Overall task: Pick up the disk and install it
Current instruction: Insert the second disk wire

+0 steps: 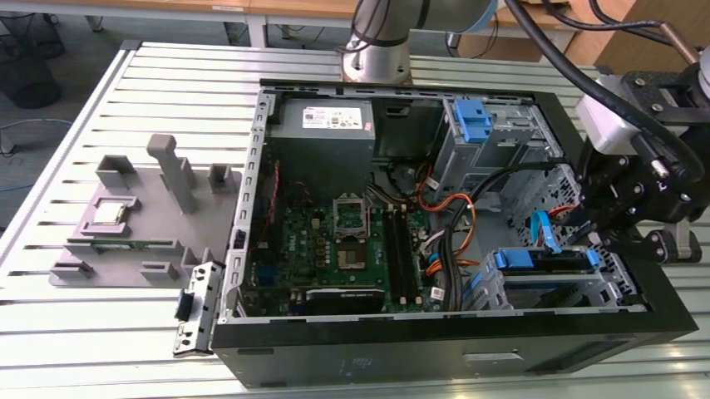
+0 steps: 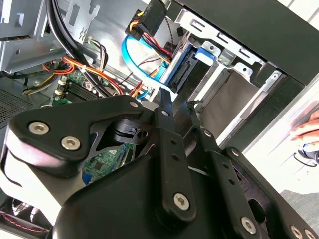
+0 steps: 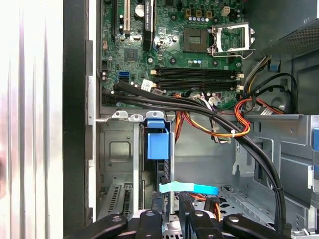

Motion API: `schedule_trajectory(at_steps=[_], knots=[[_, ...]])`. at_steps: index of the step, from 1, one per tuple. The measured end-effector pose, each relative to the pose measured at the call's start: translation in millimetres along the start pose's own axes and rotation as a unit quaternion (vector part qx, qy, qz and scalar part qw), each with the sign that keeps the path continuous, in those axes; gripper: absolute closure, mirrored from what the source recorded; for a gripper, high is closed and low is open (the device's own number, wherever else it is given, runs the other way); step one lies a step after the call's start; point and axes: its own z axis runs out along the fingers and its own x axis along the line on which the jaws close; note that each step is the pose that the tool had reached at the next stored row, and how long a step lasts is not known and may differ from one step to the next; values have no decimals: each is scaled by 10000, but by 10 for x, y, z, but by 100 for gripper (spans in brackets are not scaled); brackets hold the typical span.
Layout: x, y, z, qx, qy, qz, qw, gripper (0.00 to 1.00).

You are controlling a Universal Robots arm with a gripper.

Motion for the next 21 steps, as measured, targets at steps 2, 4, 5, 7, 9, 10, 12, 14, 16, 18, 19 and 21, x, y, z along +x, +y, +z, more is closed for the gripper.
schedule_trajectory(at_steps=[2, 4, 5, 7, 9, 10, 12, 14, 16, 18, 19, 21], knots=[[-3, 0, -22, 0, 2, 0, 10000, 72], [-6, -1, -47, 0, 0, 0, 10000, 72], [-6, -1, -52, 0, -1, 0, 10000, 72], [-7, -1, -52, 0, -1, 0, 10000, 72], [-7, -1, -53, 0, 0, 0, 10000, 72], [-8, -2, -53, 0, 0, 0, 10000, 72], [-10, -11, -53, 0, 0, -1, 10000, 72], [-13, -27, -52, 0, 0, 0, 10000, 72], [-19, -52, -51, 0, 0, 0, 10000, 72], [-29, -87, -47, 0, 0, 0, 10000, 72], [-36, -106, -45, 0, 0, 0, 10000, 72], [-58, -134, -40, 0, 1, 0, 10000, 72]])
